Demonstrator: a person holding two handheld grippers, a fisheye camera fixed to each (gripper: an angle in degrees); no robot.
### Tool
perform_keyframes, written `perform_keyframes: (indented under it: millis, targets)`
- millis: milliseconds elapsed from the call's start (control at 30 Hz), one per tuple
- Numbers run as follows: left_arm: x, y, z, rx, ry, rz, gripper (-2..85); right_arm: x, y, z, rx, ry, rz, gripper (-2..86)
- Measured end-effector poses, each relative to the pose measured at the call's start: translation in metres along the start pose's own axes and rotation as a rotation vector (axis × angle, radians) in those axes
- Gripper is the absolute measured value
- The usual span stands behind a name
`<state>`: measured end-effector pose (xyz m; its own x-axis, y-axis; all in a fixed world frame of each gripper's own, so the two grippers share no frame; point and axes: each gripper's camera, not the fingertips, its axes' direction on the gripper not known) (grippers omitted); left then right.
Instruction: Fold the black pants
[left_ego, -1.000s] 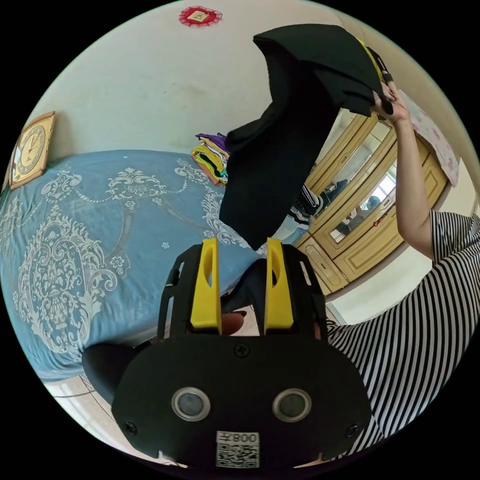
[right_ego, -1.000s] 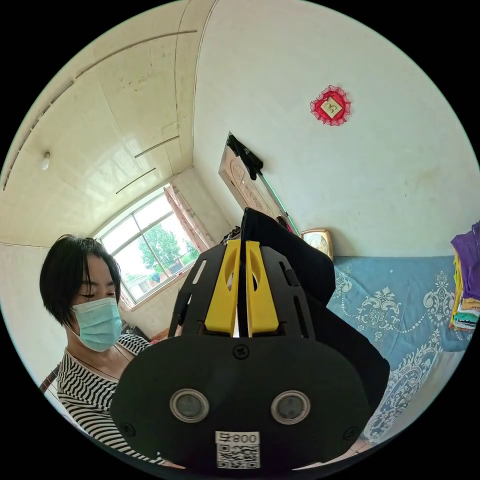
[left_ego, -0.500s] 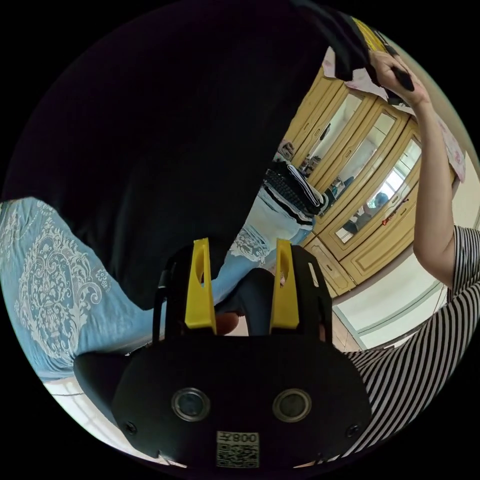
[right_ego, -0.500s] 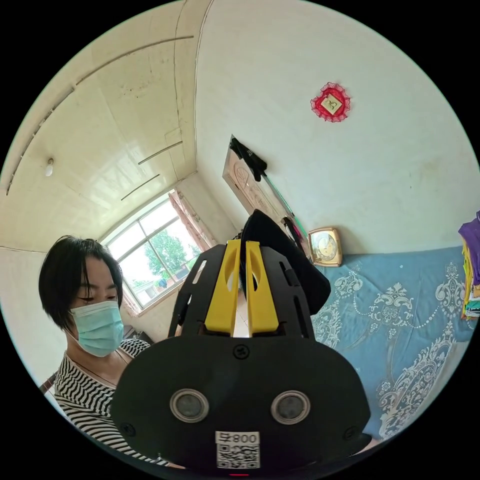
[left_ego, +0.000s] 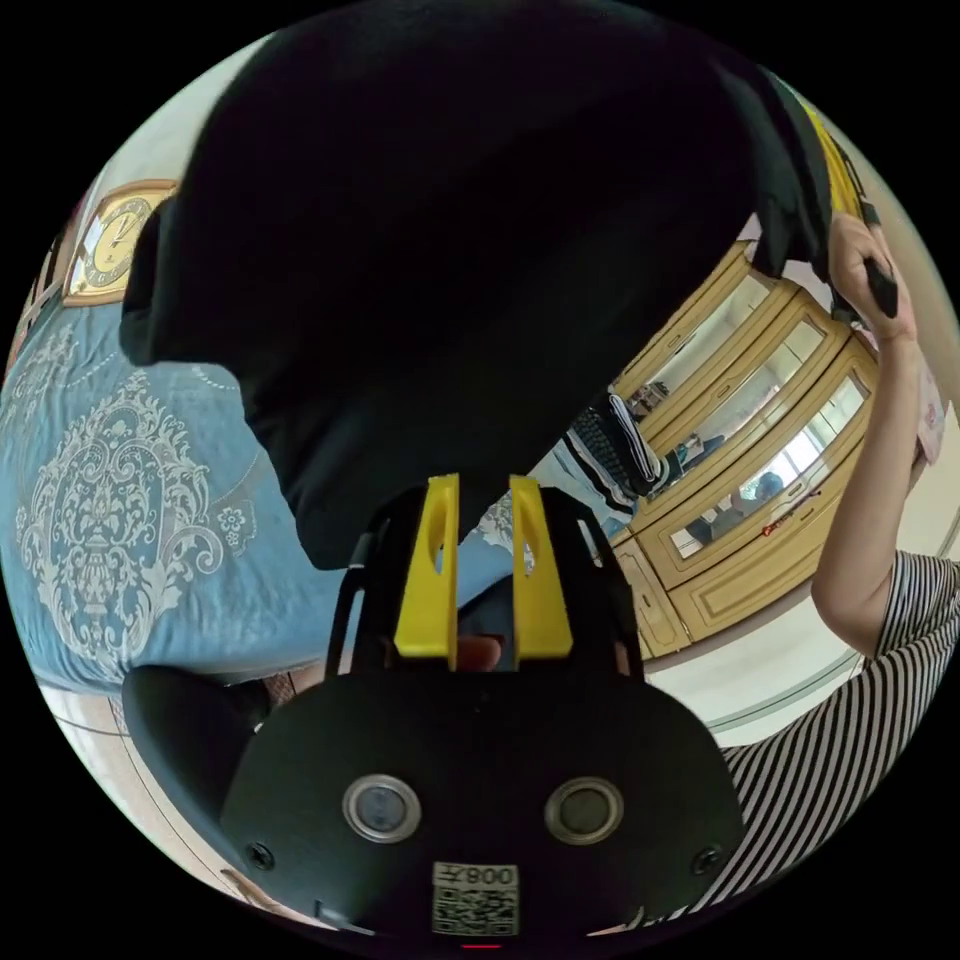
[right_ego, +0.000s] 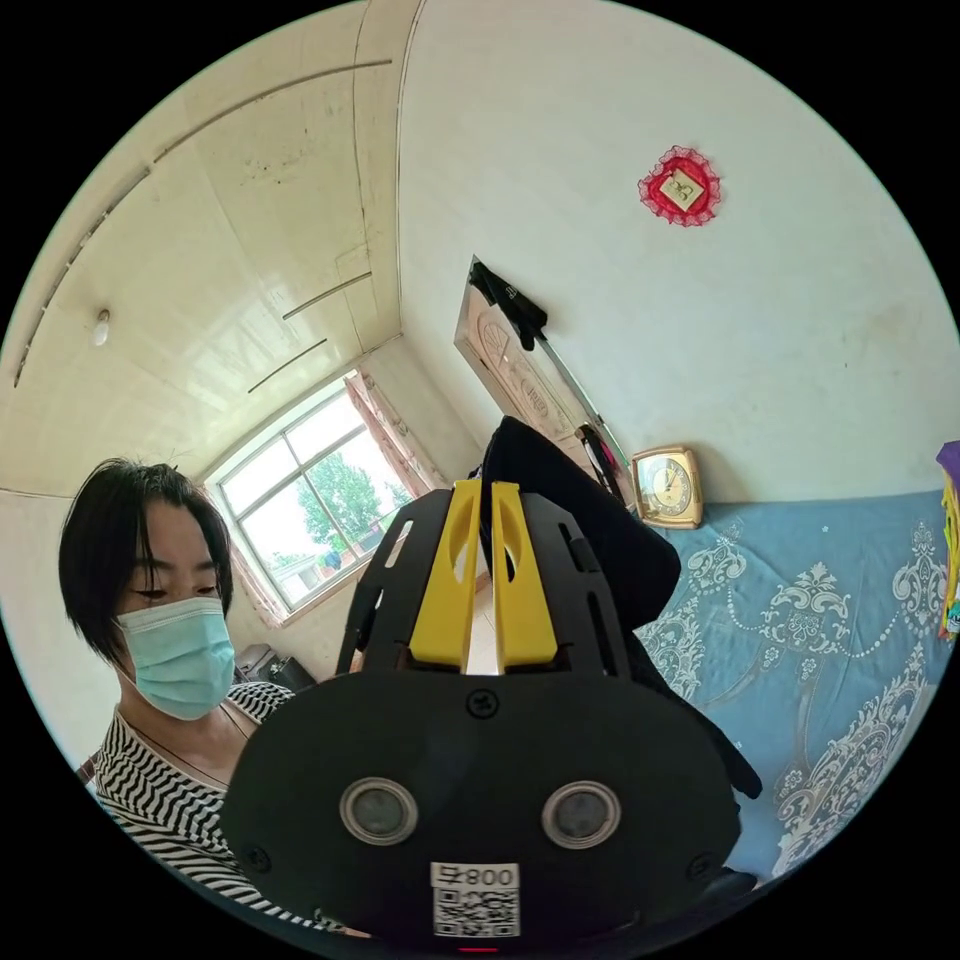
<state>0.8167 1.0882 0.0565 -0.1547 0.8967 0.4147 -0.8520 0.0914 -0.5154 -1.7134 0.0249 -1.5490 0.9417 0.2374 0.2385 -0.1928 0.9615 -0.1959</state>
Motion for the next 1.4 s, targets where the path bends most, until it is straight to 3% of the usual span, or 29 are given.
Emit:
perform_keyframes:
  millis: [167, 300, 467, 567, 700, 1133, 1300, 1400]
  targets:
    - [0.031, -0.004, 0.016, -0.039, -0.083, 0.104, 17.3, -0.003, -0.007, 0.028, 0.001, 0.045, 0.002, 10.3]
    - [0.026, -0.011, 0.035, -0.075, -0.164, 0.079, 10.2, -0.01, -0.013, 0.051, -0.013, 0.085, -0.021, 8.5]
    - [-0.009, 0.004, 0.02, -0.074, -0.068, 0.054, 3.8, -0.004, -0.025, 0.053, 0.008, 0.148, -0.035, 5.8]
    - [-0.032, 0.016, -0.002, -0.089, -0.074, 0.032, 3.1, 0.011, -0.031, 0.05, 0.041, 0.195, -0.012, 3.9]
    - [-0.058, 0.012, -0.049, -0.056, -0.217, 0.07, 2.5, 0.042, -0.04, 0.052, 0.097, 0.235, 0.057, 2.0]
    - [-0.058, -0.095, -0.188, 0.117, -0.528, 0.36, 1.9, 0.09, -0.096, 0.106, 0.119, 0.201, 0.07, 1.1]
    - [-0.105, -0.124, -0.121, -0.065, -0.708, 0.366, 1.9, 0.184, -0.089, 0.152, -0.045, 0.303, 0.293, 0.7]
    - [-0.201, -0.132, -0.043, -0.273, -0.873, 0.137, 2.2, 0.268, -0.063, 0.169, -0.122, 0.441, 0.532, 0.3]
